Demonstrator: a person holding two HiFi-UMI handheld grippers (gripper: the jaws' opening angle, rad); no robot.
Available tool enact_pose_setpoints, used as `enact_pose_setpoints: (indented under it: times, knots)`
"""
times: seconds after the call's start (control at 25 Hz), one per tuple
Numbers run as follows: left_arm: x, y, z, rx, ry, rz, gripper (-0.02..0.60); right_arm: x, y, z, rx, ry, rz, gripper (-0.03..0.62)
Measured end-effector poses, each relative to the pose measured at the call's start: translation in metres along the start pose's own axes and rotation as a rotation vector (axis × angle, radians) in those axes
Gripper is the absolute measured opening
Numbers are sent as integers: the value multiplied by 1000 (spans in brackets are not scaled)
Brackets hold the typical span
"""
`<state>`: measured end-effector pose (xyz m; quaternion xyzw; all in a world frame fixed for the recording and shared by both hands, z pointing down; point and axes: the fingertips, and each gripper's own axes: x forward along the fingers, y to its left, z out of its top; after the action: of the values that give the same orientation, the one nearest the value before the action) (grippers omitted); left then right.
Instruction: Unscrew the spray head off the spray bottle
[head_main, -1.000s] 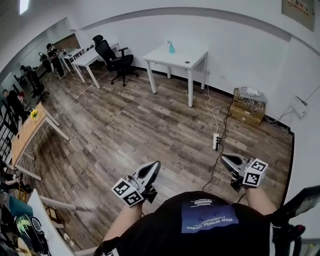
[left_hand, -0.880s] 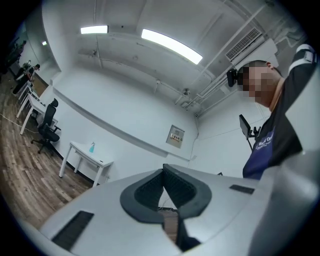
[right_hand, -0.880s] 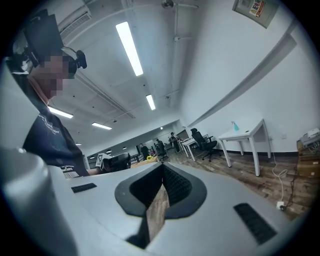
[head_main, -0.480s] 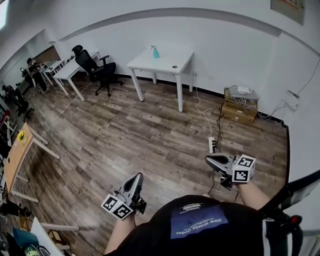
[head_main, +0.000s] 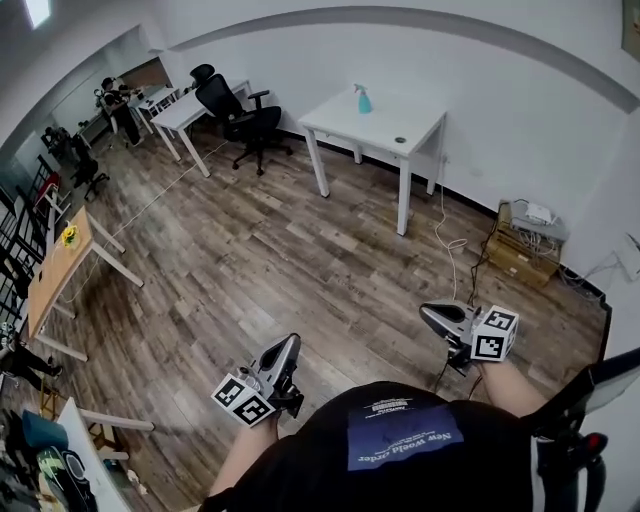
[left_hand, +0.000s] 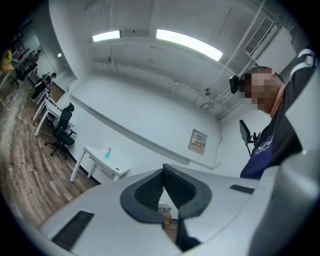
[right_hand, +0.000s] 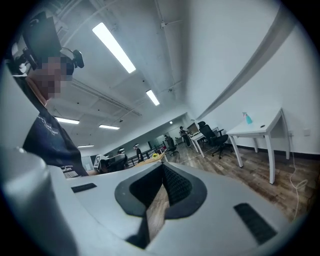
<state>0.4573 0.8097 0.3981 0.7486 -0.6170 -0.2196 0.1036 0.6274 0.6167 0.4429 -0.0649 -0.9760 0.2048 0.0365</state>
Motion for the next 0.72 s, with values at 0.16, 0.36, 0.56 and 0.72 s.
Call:
enact_pose_setpoints:
  times: [0.16,0.36,0.56,0.72]
  knots:
    - [61,8,-2,19,-3,21,2,4,-48,32,-38,22,70,-3]
    - [120,16,-3,15,-2,44,2,-4,-111,61,-25,7,84,-3]
    - [147,38,1,20,10,68,2,-4,-150,70,-2,-10,75,-3]
    - [166,60,1,9,19,40,2,6,-169,73,3,-13,49,-3]
